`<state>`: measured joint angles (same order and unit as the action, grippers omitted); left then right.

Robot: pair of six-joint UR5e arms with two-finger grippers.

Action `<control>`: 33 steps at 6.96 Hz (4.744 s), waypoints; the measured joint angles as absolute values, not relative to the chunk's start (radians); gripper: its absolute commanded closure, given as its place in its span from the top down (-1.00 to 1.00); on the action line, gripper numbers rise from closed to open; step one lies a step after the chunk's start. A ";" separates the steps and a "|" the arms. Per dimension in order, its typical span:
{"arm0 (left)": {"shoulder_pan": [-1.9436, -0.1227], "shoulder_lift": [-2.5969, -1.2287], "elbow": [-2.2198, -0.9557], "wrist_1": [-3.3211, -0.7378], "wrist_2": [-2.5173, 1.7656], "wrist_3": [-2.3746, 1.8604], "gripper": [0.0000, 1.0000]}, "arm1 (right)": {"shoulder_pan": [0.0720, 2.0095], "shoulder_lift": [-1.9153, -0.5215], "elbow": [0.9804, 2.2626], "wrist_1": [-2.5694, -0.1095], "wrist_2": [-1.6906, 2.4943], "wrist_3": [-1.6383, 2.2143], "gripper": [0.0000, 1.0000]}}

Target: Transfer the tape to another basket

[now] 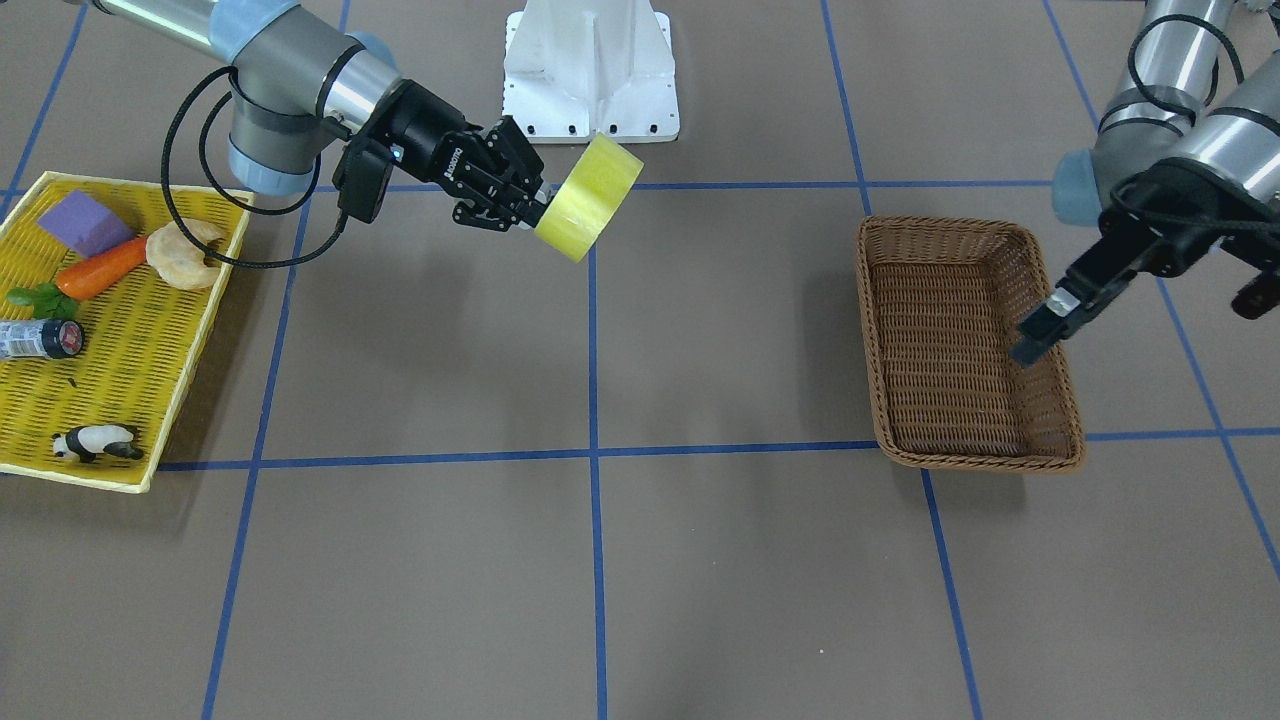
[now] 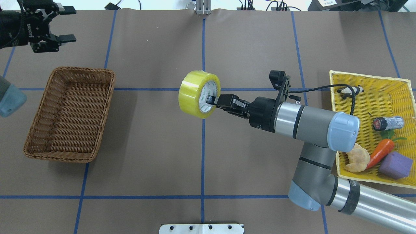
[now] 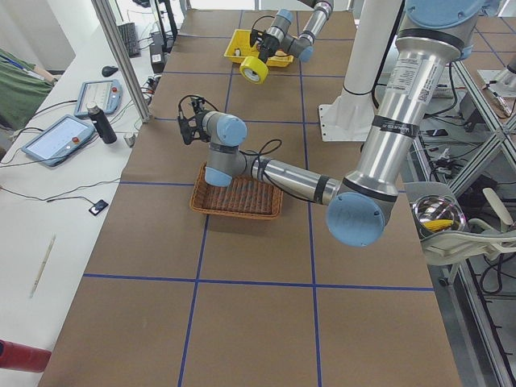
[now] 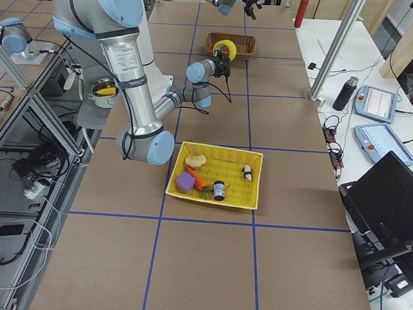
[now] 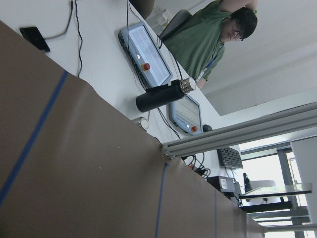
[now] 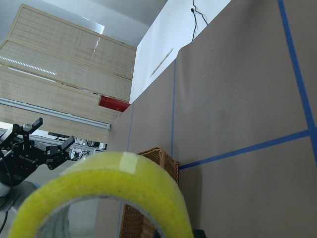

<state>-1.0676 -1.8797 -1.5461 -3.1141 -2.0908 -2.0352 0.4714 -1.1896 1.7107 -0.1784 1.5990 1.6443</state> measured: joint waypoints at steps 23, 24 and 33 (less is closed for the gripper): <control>-0.633 -2.069 -1.666 -3.359 -1.994 -2.535 0.38 | 0.425 -1.142 1.689 0.030 1.713 1.655 -1.00; -0.633 -2.069 -1.666 -3.357 -1.993 -2.535 0.01 | 0.425 -1.141 1.689 0.031 1.713 1.655 -1.00; -0.615 -2.067 -1.667 -3.358 -1.994 -2.536 -1.00 | 0.456 -1.145 1.708 0.029 1.741 1.732 1.00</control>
